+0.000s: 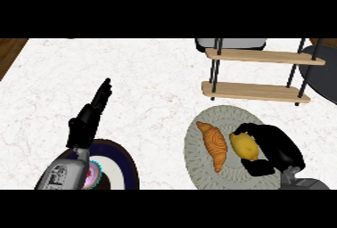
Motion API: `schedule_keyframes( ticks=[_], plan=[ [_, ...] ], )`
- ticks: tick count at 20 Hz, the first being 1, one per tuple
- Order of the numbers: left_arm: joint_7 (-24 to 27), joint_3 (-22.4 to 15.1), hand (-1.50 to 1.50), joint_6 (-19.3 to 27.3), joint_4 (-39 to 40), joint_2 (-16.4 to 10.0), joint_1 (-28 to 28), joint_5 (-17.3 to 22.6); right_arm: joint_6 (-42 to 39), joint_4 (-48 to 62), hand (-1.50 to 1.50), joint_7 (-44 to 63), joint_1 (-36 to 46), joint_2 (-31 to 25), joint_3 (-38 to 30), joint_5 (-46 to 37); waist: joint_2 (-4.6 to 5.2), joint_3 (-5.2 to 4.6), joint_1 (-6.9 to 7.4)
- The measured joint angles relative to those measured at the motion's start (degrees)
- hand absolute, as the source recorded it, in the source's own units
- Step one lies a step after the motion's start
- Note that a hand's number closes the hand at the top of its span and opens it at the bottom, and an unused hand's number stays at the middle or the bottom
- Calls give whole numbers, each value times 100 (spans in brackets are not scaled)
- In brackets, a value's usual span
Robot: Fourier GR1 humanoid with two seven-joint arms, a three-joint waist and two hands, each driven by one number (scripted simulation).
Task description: Pick the lemon from the placemat and place it in the tiered shelf
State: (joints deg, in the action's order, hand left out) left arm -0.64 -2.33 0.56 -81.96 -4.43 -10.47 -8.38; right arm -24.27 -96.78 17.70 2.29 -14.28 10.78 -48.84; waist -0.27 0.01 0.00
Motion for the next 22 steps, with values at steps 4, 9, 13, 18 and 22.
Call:
schedule_keyframes(
  ticks=[4,9,13,18,22],
  plan=[
    [-55,47,0,5,86,40,-129,-23,306,157,150,-354,6,-3,-5,-252,-9,-15,0],
    [-281,6,0,-82,-282,11,63,-12,-54,-93,150,53,55,261,-1,-207,6,-12,3],
    [-277,-49,0,-100,-299,29,64,-36,-929,-156,150,1658,410,954,213,106,17,-31,83],
    [-252,-82,0,-148,-243,47,2,-23,-930,-168,150,3300,1121,1269,282,1090,30,-30,197],
    [-242,-106,0,-174,-207,52,-9,-28,-191,-303,150,4111,1842,1339,191,1839,13,-26,247]
  ],
)
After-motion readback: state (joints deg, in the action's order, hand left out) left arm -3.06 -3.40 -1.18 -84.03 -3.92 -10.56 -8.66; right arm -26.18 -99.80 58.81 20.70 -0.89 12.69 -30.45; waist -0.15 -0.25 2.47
